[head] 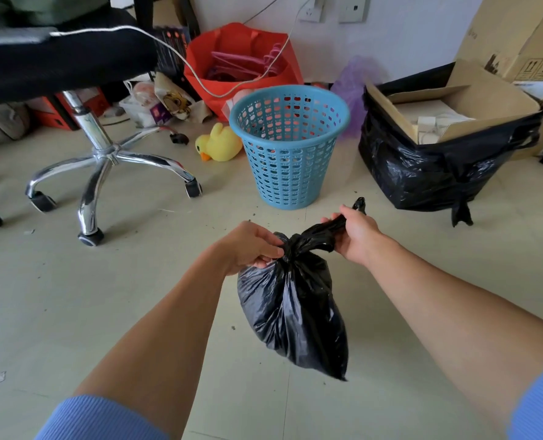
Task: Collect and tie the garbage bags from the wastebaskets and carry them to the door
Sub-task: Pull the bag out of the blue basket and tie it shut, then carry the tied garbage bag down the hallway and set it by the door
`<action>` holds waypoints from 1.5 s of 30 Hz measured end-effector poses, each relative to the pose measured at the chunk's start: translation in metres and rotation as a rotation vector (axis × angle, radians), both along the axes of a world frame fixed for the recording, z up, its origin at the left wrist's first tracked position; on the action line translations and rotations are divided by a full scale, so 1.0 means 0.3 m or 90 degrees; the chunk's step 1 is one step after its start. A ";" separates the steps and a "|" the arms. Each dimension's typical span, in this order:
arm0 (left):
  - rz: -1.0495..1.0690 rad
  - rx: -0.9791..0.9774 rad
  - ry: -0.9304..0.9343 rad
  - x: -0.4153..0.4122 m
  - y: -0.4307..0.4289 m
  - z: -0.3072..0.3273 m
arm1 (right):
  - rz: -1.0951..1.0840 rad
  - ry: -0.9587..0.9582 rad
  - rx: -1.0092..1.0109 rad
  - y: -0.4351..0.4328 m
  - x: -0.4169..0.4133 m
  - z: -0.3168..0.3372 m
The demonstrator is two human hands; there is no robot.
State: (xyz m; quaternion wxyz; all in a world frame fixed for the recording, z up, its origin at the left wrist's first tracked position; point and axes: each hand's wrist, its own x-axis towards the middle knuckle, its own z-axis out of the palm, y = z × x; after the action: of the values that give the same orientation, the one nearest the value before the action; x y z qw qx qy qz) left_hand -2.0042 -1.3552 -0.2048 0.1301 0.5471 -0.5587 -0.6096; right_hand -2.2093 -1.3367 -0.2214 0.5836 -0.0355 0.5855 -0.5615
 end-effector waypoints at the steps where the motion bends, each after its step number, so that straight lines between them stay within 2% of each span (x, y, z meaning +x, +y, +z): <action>1: 0.018 -0.026 -0.020 -0.001 -0.007 0.001 | -0.018 -0.027 -0.006 -0.004 -0.001 -0.001; 4: 0.044 -0.113 -0.112 0.014 -0.028 -0.019 | -0.001 -0.023 0.004 -0.011 -0.011 -0.005; 10: 0.060 -0.218 -0.234 0.047 -0.022 -0.093 | -0.049 0.073 0.060 -0.019 -0.004 -0.024; 12: 0.041 -0.239 -0.260 0.053 -0.019 -0.121 | -0.034 0.142 0.073 -0.028 -0.001 -0.052; 15: 0.059 -0.197 -0.241 0.069 -0.032 -0.167 | 0.113 0.267 0.072 -0.041 -0.018 -0.089; 18: 0.163 -0.110 -0.134 0.073 -0.056 -0.201 | 0.354 0.328 0.098 -0.041 -0.033 -0.099; 21: 0.258 -0.116 -0.072 0.059 -0.065 -0.237 | 0.560 0.388 0.128 -0.025 -0.026 -0.125; 25: 0.294 -0.079 -0.115 0.063 0.009 -0.282 | 0.723 0.414 0.174 0.068 -0.016 -0.128; 29: 0.334 0.045 -0.184 0.118 0.158 -0.246 | 0.808 0.402 0.222 0.190 0.012 -0.053; 34: 0.288 0.224 -0.271 0.225 0.374 -0.080 | 0.804 0.487 0.240 0.282 0.048 0.138; 38: 0.218 0.261 -0.311 0.259 0.468 0.171 | 0.793 0.616 0.314 0.335 0.060 0.377; 41: 0.167 0.254 -0.324 0.230 0.494 0.423 | 0.781 0.597 0.398 0.406 0.017 0.585; 45: 0.077 0.216 -0.333 0.116 0.494 0.808 | 0.653 0.445 0.473 0.536 -0.102 0.903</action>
State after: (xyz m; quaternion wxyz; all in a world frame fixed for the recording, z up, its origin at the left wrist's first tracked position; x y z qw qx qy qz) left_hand -1.9693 -1.2071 0.0377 -0.0751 0.7314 -0.4300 -0.5239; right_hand -2.2398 -1.1758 0.0496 0.5256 -0.2822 0.8001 0.0633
